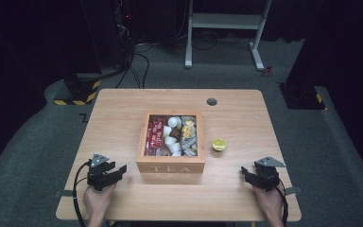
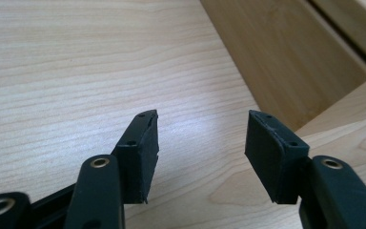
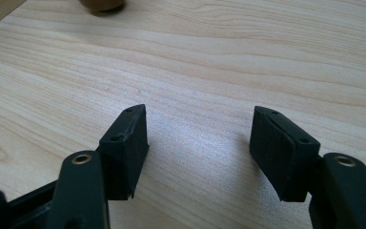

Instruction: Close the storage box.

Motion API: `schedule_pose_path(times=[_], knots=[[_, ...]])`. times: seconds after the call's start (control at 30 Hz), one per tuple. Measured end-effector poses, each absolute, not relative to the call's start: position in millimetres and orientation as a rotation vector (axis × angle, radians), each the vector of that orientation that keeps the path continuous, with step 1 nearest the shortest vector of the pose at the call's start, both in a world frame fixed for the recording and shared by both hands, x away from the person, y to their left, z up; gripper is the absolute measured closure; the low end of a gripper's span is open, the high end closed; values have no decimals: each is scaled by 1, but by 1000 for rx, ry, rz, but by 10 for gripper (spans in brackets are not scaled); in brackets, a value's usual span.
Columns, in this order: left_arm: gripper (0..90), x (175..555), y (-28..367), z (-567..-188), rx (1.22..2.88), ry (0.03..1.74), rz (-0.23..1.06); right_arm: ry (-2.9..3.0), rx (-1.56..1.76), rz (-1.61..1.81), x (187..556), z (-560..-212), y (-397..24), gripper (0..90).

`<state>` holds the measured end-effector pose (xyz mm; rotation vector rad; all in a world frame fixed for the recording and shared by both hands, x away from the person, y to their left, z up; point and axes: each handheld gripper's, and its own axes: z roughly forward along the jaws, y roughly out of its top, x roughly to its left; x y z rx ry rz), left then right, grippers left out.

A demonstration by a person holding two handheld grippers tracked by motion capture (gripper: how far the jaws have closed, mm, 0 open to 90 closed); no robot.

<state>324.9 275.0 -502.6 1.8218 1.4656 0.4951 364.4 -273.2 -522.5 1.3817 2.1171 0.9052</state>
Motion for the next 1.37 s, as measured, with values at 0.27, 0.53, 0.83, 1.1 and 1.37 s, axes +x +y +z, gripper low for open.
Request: schedule_pose_path(times=[0.27,0.53,0.83,1.1,1.37], knots=[[444,330,278,-509,1808,1495,496,2117,1382,905,364,-522,-273,383],[441,332,278,-517,1838,1511,544,2117,1382,905,364,-522,-273,383],[413,332,275,-525,1857,1504,618,2117,1382,905,364,-522,-273,382],[358,331,271,-528,1867,1489,675,2117,1382,905,364,-523,-273,382],[326,330,270,-528,1872,1486,666,2117,1383,906,364,-523,-273,379]])
